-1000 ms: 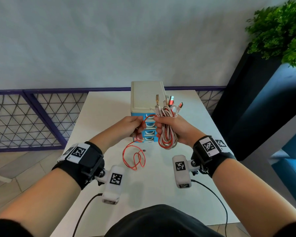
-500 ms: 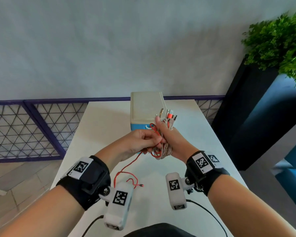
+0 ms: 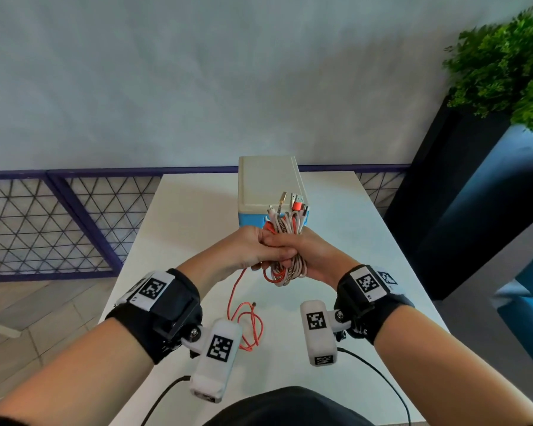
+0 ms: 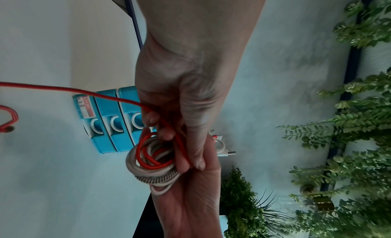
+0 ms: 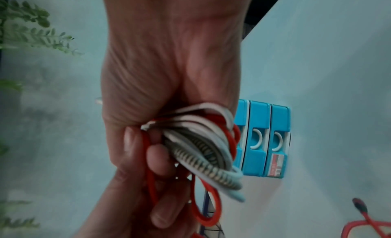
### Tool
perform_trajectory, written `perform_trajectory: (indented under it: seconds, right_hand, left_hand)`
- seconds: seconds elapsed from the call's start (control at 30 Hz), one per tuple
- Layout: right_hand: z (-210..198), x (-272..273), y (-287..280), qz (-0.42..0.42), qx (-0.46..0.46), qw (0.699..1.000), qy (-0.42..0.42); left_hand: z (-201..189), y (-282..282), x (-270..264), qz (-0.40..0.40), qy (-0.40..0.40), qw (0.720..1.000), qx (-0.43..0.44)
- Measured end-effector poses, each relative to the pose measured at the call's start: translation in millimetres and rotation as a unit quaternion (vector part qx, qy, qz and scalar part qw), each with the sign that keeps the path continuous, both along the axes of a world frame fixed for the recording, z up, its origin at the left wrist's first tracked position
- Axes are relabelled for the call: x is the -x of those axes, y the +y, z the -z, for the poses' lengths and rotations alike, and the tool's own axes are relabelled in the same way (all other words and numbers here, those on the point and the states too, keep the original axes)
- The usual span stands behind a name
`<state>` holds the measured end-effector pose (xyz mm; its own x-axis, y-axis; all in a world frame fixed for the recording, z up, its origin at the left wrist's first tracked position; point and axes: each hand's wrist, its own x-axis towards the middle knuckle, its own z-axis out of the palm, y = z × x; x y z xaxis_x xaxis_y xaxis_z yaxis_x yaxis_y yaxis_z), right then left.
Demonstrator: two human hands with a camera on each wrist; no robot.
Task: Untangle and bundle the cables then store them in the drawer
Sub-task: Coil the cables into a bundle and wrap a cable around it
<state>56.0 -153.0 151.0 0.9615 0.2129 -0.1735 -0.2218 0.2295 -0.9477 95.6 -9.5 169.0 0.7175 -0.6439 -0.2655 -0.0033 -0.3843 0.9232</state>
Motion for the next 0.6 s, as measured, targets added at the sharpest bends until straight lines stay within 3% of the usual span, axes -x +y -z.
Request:
perform_trajectory:
  seconds: [0.27,0.43,0.6]
  right_hand:
    - [7,-5,-2,0.153,0.042,0.987,0.016]
    - [7,-7,-3,0.221,0.030,0.974,0.033]
    - [7,-7,4,0.217,-0.030,0.975,0.038]
  left_hand:
    - [-8,-6,5,-0.066,0.004,0.998,-0.016]
    - [-14,-7,11,-0.045,0.044,0.998,-0.012]
    - [-15,-8,15,-0.082,-0.017,0.996,-0.033]
